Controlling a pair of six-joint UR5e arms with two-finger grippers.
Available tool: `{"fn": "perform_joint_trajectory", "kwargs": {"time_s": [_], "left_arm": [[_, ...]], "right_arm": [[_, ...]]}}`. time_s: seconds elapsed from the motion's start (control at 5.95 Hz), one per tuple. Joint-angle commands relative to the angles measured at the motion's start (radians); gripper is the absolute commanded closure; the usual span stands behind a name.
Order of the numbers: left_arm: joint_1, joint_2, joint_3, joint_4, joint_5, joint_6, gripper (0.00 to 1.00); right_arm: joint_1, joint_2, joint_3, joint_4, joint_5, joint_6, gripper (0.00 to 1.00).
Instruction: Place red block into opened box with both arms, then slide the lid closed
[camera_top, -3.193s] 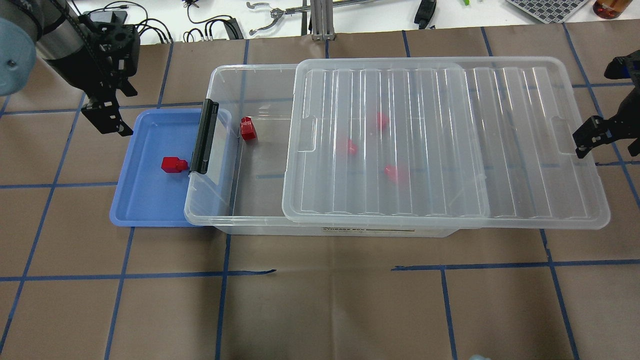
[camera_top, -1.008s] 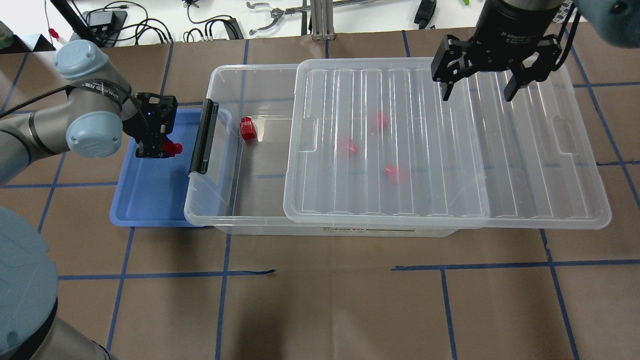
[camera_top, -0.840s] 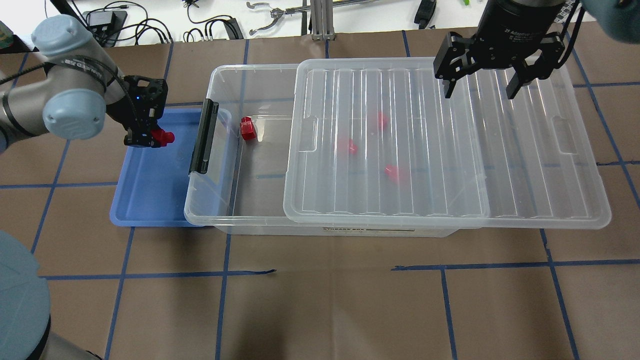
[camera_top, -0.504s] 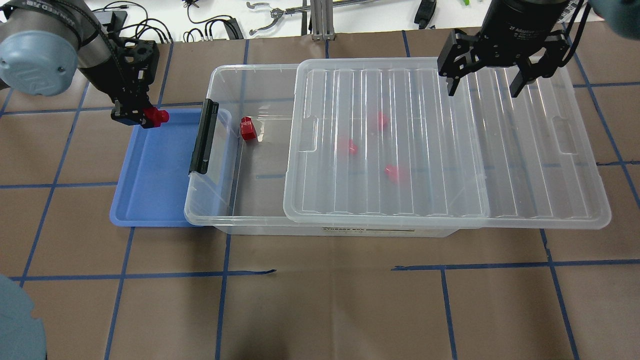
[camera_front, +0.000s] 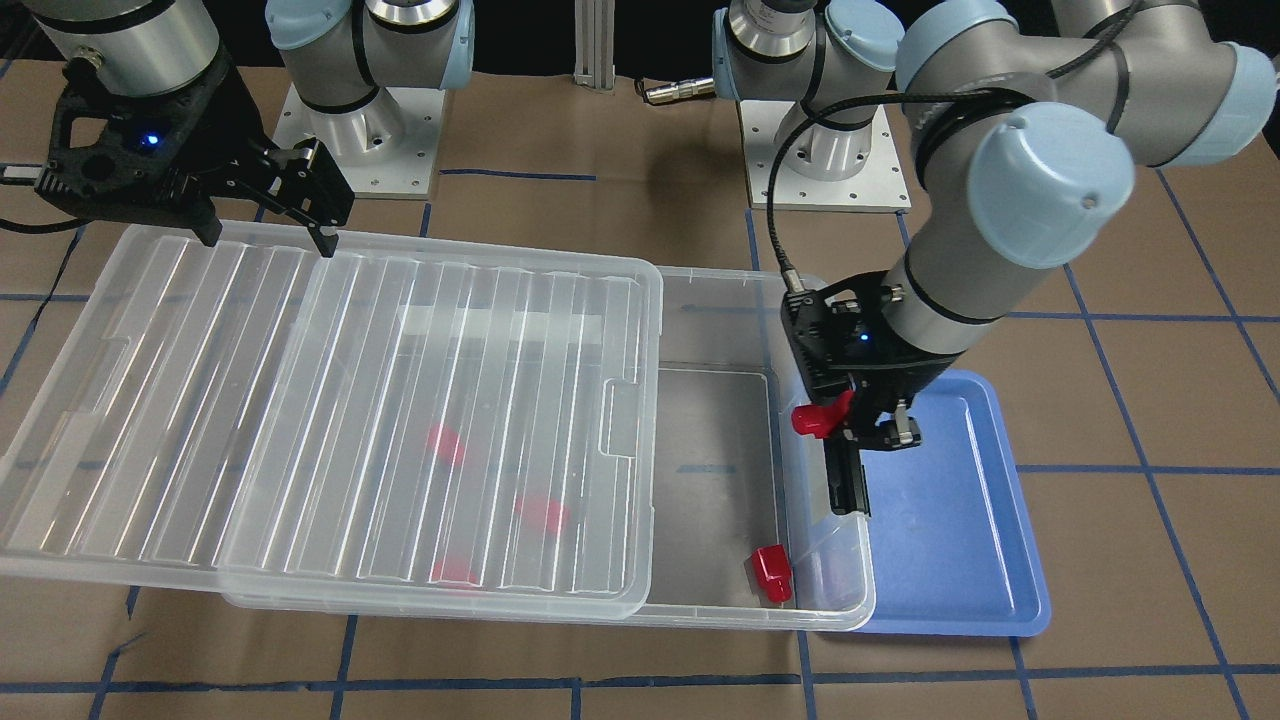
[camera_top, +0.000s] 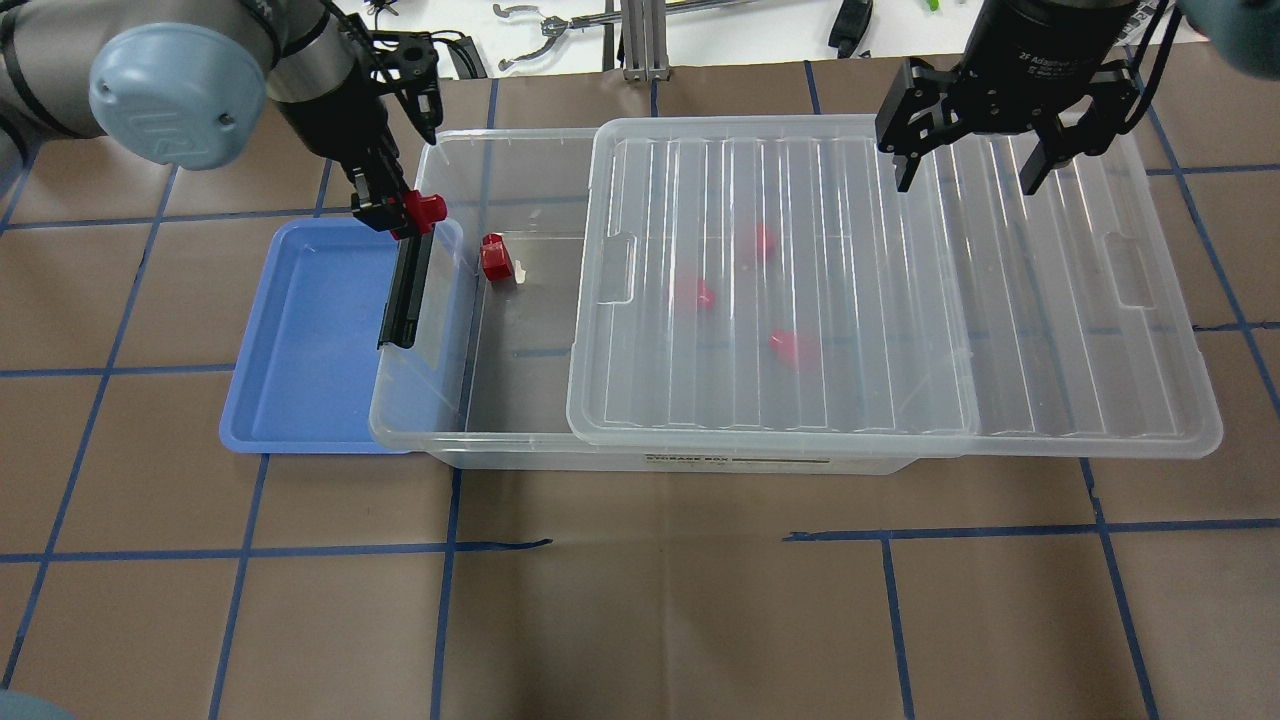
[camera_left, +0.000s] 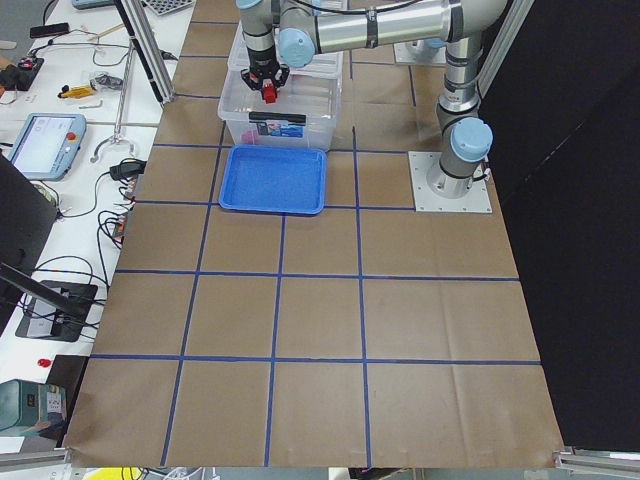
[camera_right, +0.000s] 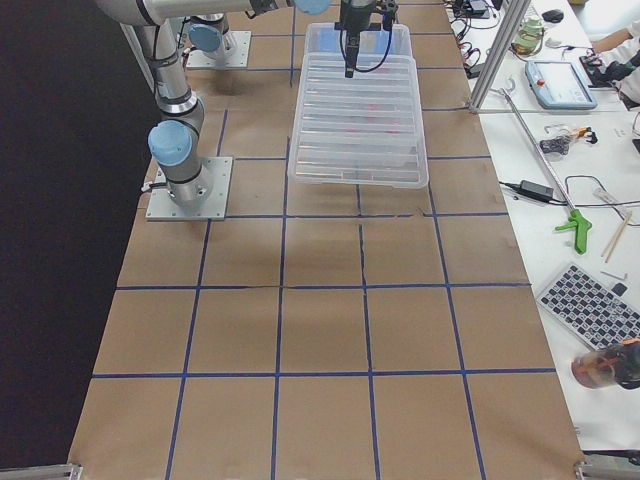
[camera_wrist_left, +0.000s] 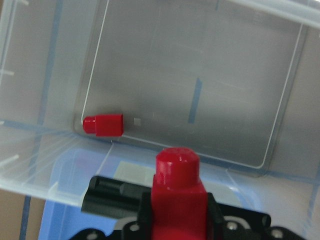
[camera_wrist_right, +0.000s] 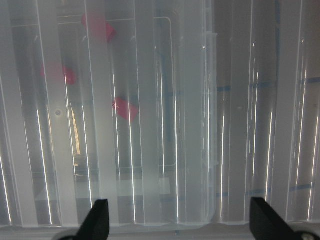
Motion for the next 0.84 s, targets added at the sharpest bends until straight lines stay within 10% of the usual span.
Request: {"fn": "perform_joint_trajectory", "kwargs": {"time_s": [0.0, 0.67], "left_arm": [[-0.049, -0.021, -0.122, 0.119, -0.033, 0.031, 1.0], [-0.048, -0.136, -0.254, 0.326, -0.069, 0.062, 0.99]], "right_arm": [[-0.001, -0.001, 0.001, 0.0, 0.0, 0.0, 0.0], [0.001, -0.003, 0.002, -0.006, 0.002, 0.003, 0.0]]}}
